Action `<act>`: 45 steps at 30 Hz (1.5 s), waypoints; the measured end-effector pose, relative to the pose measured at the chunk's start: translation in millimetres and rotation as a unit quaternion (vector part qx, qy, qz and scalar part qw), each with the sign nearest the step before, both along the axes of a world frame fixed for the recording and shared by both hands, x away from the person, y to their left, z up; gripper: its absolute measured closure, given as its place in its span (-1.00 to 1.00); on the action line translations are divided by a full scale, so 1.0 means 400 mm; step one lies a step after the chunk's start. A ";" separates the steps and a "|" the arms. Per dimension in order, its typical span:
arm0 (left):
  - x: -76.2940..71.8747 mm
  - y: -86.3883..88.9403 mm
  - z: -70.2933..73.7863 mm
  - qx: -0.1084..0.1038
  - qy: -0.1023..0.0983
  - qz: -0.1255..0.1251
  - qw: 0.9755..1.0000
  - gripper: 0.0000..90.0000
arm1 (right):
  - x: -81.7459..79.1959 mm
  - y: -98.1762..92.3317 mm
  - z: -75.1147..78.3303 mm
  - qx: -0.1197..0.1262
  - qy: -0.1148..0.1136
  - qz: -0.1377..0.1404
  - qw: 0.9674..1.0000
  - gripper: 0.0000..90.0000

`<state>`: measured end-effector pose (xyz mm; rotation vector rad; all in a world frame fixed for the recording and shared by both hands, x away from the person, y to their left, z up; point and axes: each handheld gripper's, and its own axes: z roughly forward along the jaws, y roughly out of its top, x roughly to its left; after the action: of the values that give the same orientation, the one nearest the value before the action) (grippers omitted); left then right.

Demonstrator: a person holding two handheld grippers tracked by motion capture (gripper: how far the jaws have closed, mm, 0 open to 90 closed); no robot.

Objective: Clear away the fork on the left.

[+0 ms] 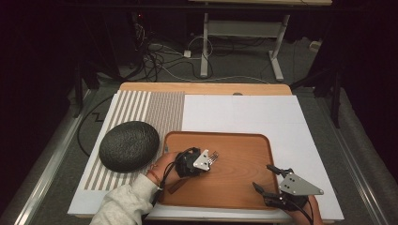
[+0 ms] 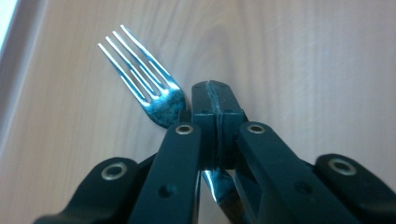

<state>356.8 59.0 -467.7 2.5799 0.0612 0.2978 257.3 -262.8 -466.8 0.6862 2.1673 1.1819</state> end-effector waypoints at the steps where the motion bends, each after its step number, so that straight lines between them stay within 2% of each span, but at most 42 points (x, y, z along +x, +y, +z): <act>1: 0.001 0.006 -0.001 0.003 -0.009 0.003 1.000 0.94 | 0.000 0.000 0.000 0.000 0.000 -0.001 1.000 -0.41; 9: 0.003 0.053 -0.001 0.007 -0.011 0.023 1.000 0.94 | -0.002 0.005 0.000 -0.002 0.002 0.001 1.000 -0.41; 16: 0.004 0.117 -0.009 -0.013 -0.003 0.053 0.999 0.94 | -0.005 0.009 0.000 -0.006 0.001 0.000 1.000 -0.41; 25: -0.013 0.179 -0.016 -0.027 -0.006 0.079 0.996 0.94 | -0.008 0.020 -0.001 -0.011 0.002 0.007 1.000 -0.41; 32: -0.030 0.206 -0.023 -0.040 -0.006 0.091 0.995 0.94 | -0.007 0.022 -0.002 -0.012 0.003 0.008 1.000 -0.40; 39: -0.049 0.223 -0.027 -0.043 -0.015 0.098 0.994 0.94 | -0.007 0.020 -0.002 -0.013 0.002 0.006 1.000 -0.40; 45: -0.058 0.233 -0.029 -0.047 -0.014 0.104 0.993 0.94 | -0.008 0.020 -0.002 -0.012 0.002 0.005 1.000 -0.40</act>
<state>333.6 152.3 -479.4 2.4779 0.3274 0.3987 254.3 -254.7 -467.5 0.6691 2.1880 1.1579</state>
